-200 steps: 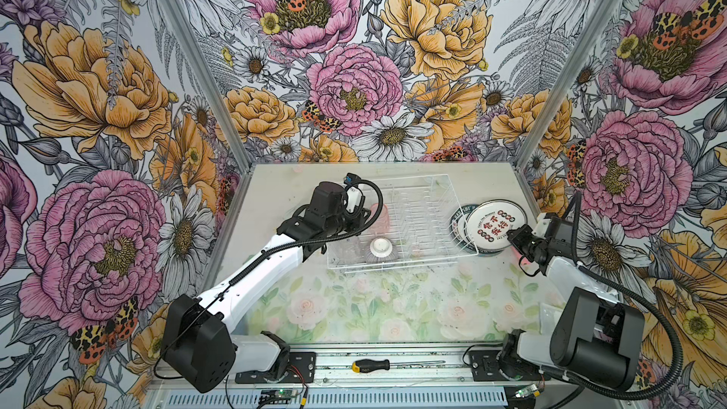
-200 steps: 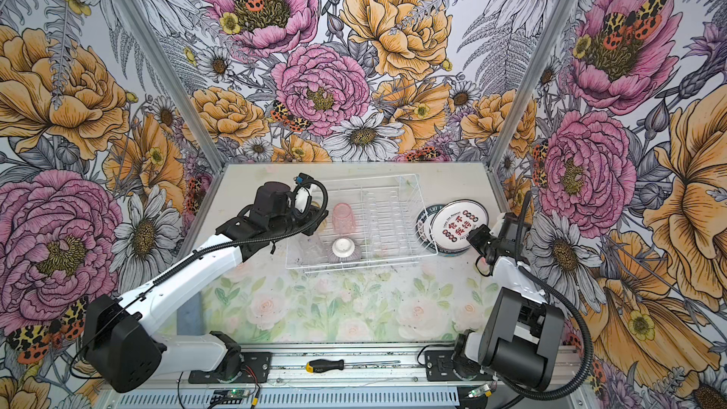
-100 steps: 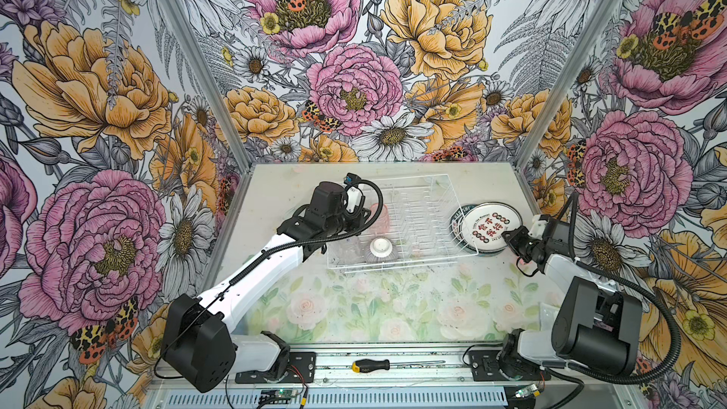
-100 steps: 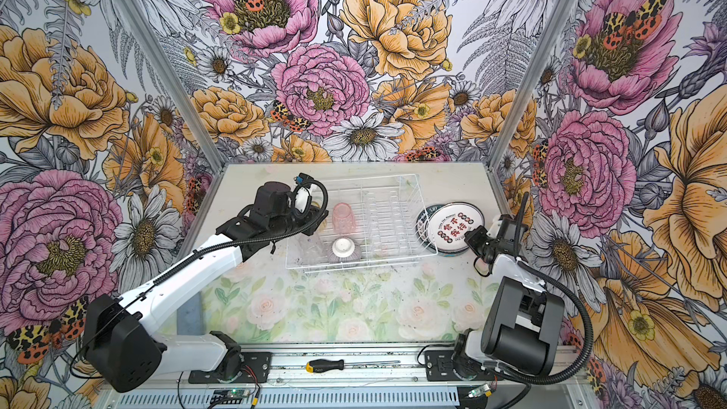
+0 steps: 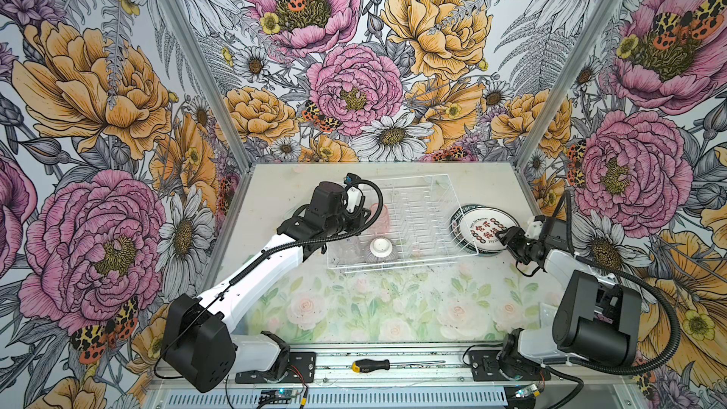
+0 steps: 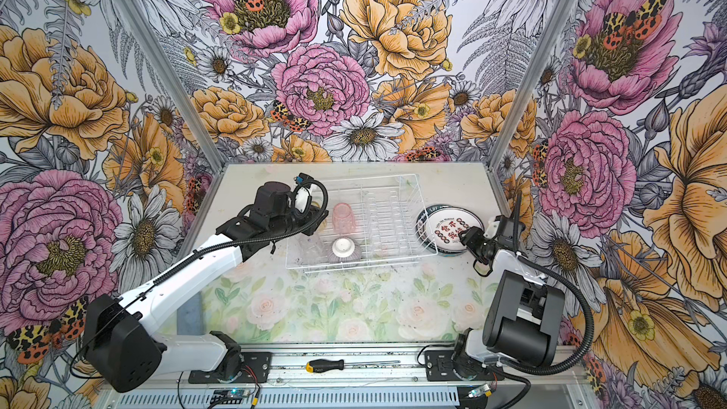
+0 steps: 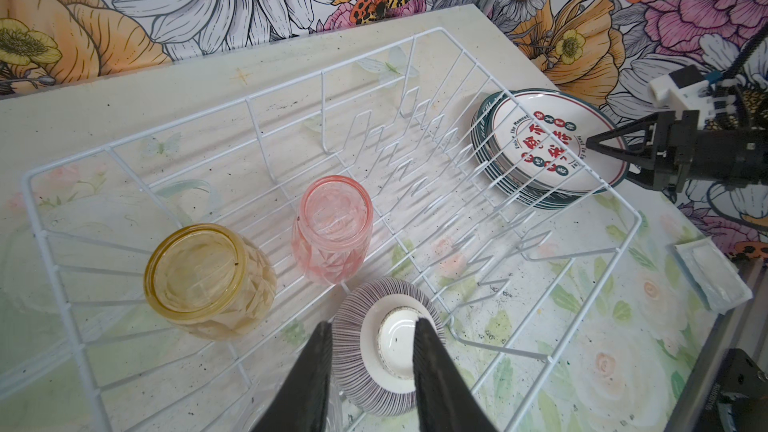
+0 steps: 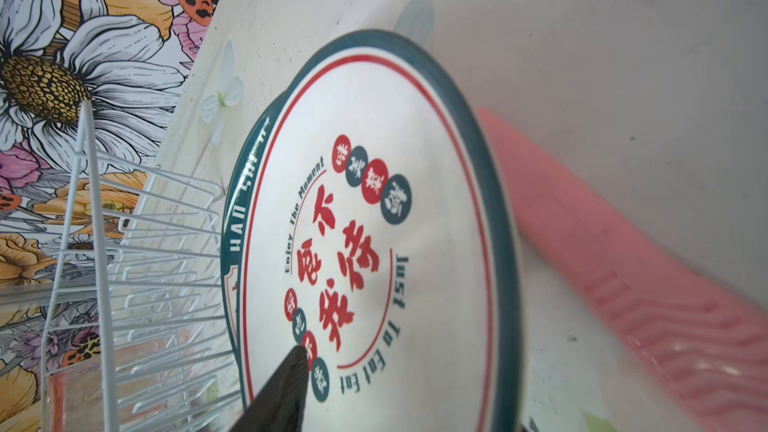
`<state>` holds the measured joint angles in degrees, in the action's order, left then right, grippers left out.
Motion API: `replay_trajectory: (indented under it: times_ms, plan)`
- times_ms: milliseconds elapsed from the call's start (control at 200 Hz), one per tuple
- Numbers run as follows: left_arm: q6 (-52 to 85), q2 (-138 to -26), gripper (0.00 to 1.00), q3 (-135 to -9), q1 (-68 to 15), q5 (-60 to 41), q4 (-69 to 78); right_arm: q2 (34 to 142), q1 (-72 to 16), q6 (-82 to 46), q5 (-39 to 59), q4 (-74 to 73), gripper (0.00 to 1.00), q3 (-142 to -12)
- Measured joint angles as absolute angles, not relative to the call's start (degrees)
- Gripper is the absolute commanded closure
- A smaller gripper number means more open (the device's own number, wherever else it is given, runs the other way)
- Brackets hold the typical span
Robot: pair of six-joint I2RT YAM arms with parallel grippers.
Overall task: Unload the mixed dishes from the dish rack
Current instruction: 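Lower the white red-lettered plate onto the plate stack with the right gripper, then open the right gripper to release the plate onto the stack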
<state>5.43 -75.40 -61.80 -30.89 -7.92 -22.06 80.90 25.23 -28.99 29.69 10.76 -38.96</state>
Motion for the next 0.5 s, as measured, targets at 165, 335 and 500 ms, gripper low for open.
replay_trajectory:
  times_ms: [165, 335, 500]
  plan:
    - [5.4, -75.4, 0.65, -61.8, -30.9, -7.9, -22.0, 80.5, 24.9, -27.1, 28.1, 12.9, 0.38, -39.9]
    - [5.4, -75.4, 0.65, -61.8, -30.9, -7.9, -22.1, 80.6, 24.4, -25.6, 25.4, 15.6, 0.37, -40.4]
    - [5.4, -75.4, 0.65, -61.8, -30.9, -7.9, -22.1, 80.9, 23.1, -24.4, 23.5, 17.6, 0.37, -41.2]
